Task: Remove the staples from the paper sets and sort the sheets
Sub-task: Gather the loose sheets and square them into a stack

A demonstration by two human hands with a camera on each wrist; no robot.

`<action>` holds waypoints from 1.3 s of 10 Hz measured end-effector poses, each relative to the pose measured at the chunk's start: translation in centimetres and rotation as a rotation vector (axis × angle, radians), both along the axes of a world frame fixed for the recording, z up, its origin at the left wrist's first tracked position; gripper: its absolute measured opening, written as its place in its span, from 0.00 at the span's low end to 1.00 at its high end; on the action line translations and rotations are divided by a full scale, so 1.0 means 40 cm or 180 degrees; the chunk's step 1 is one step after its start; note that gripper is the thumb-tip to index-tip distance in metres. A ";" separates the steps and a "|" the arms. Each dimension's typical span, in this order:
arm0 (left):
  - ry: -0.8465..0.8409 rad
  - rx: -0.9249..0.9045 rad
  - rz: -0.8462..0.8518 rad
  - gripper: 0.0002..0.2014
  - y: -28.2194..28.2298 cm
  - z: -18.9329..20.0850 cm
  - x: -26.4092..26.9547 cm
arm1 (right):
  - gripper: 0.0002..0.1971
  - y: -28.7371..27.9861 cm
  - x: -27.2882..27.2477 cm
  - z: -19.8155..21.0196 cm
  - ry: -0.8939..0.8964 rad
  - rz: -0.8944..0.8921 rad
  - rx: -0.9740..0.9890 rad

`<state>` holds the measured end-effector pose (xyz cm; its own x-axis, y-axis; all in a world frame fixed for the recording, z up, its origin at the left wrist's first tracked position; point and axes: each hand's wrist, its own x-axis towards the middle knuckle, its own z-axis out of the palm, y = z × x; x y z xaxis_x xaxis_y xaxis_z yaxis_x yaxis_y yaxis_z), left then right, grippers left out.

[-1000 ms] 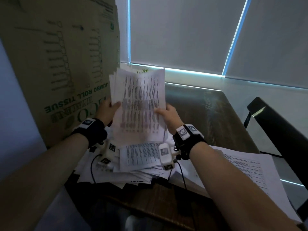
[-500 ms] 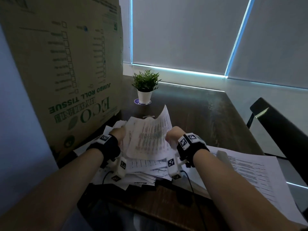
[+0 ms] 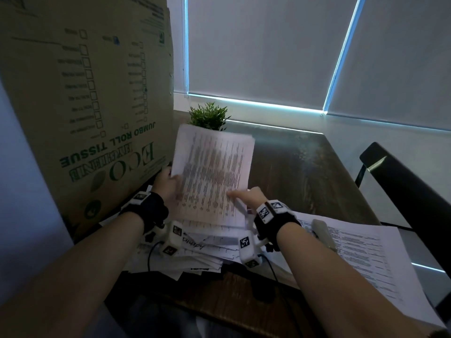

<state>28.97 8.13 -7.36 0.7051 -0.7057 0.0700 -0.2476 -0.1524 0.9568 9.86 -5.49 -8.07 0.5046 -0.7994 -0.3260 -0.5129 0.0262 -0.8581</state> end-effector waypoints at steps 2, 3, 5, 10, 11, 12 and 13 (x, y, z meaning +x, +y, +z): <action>-0.0239 0.0741 -0.0142 0.31 -0.035 -0.003 0.074 | 0.18 -0.029 -0.029 0.060 -0.0516 -0.0634 -0.0370; -0.1522 0.2234 -0.0720 0.35 -0.018 -0.065 0.097 | 0.19 -0.080 -0.077 0.061 -0.0246 -0.0815 -0.0776; -0.2021 0.2545 -0.0244 0.20 -0.001 -0.072 0.115 | 0.07 -0.065 -0.085 0.047 0.0328 -0.0313 -0.0526; -0.0714 0.1682 -0.0437 0.40 -0.004 -0.091 0.094 | 0.25 0.035 0.052 -0.032 0.0686 0.0494 -0.0242; -0.0961 0.1479 -0.0683 0.38 0.001 -0.079 0.086 | 0.19 0.034 0.046 -0.041 0.0782 0.0655 -0.0125; -0.1279 0.1275 -0.0851 0.30 0.009 -0.052 0.055 | 0.11 0.025 0.050 -0.048 0.0609 0.0590 0.0106; -0.1397 0.1102 -0.0713 0.25 0.020 -0.040 0.045 | 0.10 0.013 0.053 -0.065 0.0568 0.0293 -0.0078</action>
